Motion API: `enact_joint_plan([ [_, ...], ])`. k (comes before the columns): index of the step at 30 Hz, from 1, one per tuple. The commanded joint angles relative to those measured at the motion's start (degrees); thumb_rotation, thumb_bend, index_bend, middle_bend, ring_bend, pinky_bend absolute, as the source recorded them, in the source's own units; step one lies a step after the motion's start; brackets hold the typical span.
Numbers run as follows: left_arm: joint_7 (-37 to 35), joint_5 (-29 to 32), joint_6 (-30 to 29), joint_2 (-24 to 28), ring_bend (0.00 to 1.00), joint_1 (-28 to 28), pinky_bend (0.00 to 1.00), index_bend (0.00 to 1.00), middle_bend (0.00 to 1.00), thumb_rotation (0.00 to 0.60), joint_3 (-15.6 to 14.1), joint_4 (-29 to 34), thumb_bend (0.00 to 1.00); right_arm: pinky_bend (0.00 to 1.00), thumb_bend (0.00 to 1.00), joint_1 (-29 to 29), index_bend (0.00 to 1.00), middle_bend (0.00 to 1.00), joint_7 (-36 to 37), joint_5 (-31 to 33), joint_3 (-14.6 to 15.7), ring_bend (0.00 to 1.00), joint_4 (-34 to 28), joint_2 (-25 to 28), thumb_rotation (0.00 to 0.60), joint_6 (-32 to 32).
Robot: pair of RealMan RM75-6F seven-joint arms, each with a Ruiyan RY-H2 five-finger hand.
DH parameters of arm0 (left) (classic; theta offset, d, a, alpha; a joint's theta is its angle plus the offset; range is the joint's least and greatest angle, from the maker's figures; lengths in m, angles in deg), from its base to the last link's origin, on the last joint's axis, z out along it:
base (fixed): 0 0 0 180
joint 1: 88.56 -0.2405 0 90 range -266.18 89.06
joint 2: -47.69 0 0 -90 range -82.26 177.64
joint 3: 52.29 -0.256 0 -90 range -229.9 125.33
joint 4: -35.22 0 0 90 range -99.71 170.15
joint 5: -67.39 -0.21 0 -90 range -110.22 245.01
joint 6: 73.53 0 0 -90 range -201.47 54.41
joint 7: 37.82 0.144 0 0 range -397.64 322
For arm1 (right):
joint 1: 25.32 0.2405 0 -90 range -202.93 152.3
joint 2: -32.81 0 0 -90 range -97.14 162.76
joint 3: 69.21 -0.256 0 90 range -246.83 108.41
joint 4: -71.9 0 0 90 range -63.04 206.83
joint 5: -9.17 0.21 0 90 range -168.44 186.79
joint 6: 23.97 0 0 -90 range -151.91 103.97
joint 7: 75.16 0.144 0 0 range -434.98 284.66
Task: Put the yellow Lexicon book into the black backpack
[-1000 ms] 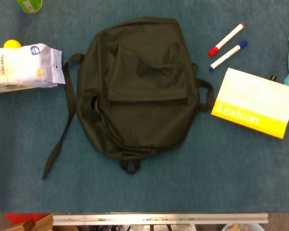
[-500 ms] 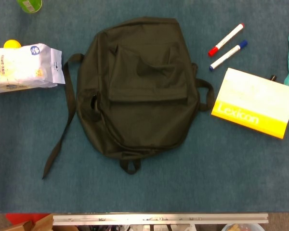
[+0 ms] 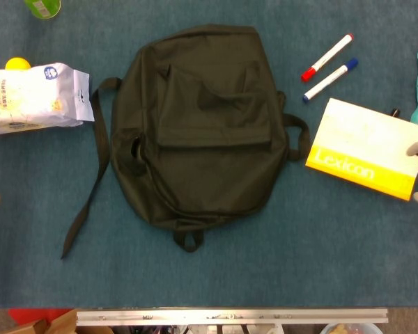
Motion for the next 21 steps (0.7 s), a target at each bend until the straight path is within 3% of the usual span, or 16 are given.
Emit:
enact_joint_plan([
  [1, -0.37, -0.24, 0.12, 0.09, 0.2, 0.0, 0.18, 0.19, 0.21, 0.6, -0.22, -0.09, 0.18, 0.38, 0.04, 1.36, 0.38, 0.4, -4.41, 2.45, 0.28, 0.28, 0.27, -2.94, 0.6, 2.66],
  [11, -3.5, -0.74, 0.97, 0.32, 0.2, 0.08, 0.18, 0.19, 0.21, 0.6, -0.98, -1.37, 0.18, 0.32, 0.01, 1.2, 0.36, 0.37, -16.61, 6.86, 0.93, 0.23, 3.36, -10.93, 0.6, 2.35],
  [21, -6.67, -0.95, 1.99, -0.21, 0.2, 0.5, 0.18, 0.19, 0.21, 0.6, -1.36, -3.38, 0.18, 0.27, 0.0, -0.07, 0.36, 0.34, -21.99, 6.9, 1.52, 0.21, 10.02, -18.61, 0.6, -1.3],
])
